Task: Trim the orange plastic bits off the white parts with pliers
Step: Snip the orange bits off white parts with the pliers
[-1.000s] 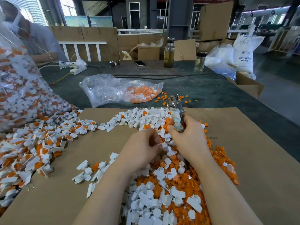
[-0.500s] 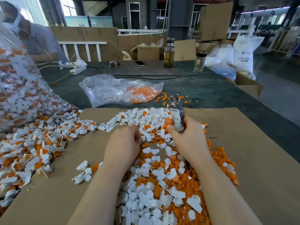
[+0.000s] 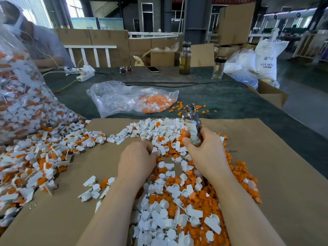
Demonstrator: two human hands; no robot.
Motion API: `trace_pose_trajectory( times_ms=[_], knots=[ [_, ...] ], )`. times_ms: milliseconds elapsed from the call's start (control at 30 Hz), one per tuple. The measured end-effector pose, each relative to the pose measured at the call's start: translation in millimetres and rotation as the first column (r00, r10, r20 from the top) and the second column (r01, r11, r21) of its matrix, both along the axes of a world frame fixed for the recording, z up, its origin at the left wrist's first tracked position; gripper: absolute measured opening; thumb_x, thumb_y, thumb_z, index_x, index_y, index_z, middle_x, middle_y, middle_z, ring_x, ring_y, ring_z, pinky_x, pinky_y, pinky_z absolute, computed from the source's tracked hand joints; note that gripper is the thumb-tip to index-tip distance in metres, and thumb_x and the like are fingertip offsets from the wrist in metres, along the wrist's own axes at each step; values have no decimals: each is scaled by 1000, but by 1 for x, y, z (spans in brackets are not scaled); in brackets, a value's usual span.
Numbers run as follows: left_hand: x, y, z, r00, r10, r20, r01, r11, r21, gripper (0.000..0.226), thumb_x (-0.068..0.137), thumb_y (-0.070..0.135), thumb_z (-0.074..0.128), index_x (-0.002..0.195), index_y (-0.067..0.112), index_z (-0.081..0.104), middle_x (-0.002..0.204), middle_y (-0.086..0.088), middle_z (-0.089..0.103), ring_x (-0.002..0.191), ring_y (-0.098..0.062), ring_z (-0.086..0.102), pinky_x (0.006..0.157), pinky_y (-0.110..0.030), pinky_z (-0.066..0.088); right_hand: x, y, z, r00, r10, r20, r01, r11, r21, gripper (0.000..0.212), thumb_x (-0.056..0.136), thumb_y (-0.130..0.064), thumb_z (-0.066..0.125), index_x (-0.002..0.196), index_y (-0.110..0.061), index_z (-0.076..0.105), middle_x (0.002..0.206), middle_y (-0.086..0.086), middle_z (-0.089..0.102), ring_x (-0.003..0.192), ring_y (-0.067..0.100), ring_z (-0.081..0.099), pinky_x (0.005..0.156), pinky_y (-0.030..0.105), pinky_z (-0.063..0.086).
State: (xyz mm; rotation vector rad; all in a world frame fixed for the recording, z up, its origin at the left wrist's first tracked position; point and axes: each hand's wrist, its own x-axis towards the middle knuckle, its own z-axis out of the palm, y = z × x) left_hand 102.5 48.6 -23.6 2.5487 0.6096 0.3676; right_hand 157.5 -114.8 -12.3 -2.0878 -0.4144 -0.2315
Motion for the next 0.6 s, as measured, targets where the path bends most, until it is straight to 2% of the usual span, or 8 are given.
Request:
trace_pose_trajectory(
  times_ms=[133, 200, 267, 333, 400, 433, 600],
  knots=[
    [0, 0, 2, 997, 13, 76, -3, 991, -136, 13, 88, 30, 73, 79, 25, 65, 86, 9, 64, 75, -5, 57, 59, -21, 41, -1, 1, 0, 1000, 23, 8, -23, 1000, 5, 20, 90, -27, 66, 108, -20, 65, 90, -12, 66, 73, 8, 62, 62, 26, 53],
    [0, -2, 5, 988, 35, 147, 5, 964, -264, 12, 87, 28, 73, 79, 26, 65, 79, 9, 65, 72, -7, 60, 60, -23, 48, -1, 1, 0, 1000, 24, 21, -24, 1000, 16, 18, 90, -27, 66, 106, -21, 66, 88, -15, 65, 73, 6, 62, 62, 24, 52],
    [0, -7, 11, 969, 73, 235, 55, 866, -496, 10, 86, 26, 76, 81, 26, 68, 70, 7, 68, 67, -10, 65, 65, -29, 55, -2, 2, 0, 999, 24, 42, -25, 999, 25, 15, 89, -30, 67, 103, -24, 64, 84, -18, 63, 71, 2, 60, 58, 15, 46],
    [-2, -14, 16, 951, 111, 288, 118, 732, -671, 9, 83, 24, 79, 84, 26, 70, 67, 8, 71, 62, -5, 66, 61, -23, 54, -4, 3, 0, 998, 30, 63, -32, 999, 28, 13, 89, -33, 66, 101, -28, 62, 81, -20, 61, 70, -3, 59, 53, 8, 41],
    [-3, -21, 19, 937, 134, 322, 168, 636, -753, 10, 81, 20, 80, 84, 22, 70, 66, 9, 71, 61, -2, 67, 56, -16, 50, -6, 5, 0, 996, 41, 78, -44, 999, 33, 12, 89, -35, 66, 99, -31, 59, 80, -20, 61, 71, -3, 59, 55, 8, 41],
    [-3, -24, 21, 931, 144, 334, 188, 597, -780, 10, 81, 16, 79, 83, 20, 70, 64, 8, 71, 62, -4, 68, 57, -16, 49, -6, 5, -1, 995, 43, 85, -46, 998, 36, 12, 89, -35, 66, 99, -31, 59, 80, -20, 61, 72, -2, 59, 57, 9, 40],
    [-4, -30, 23, 924, 141, 354, 254, 465, -848, 10, 81, 7, 77, 77, 12, 70, 69, -2, 70, 71, -15, 64, 71, -30, 50, -5, 5, 0, 994, 7, 108, -15, 997, 75, 15, 88, -38, 66, 100, -29, 60, 79, -22, 61, 81, -10, 58, 58, 8, 43]
  ],
)
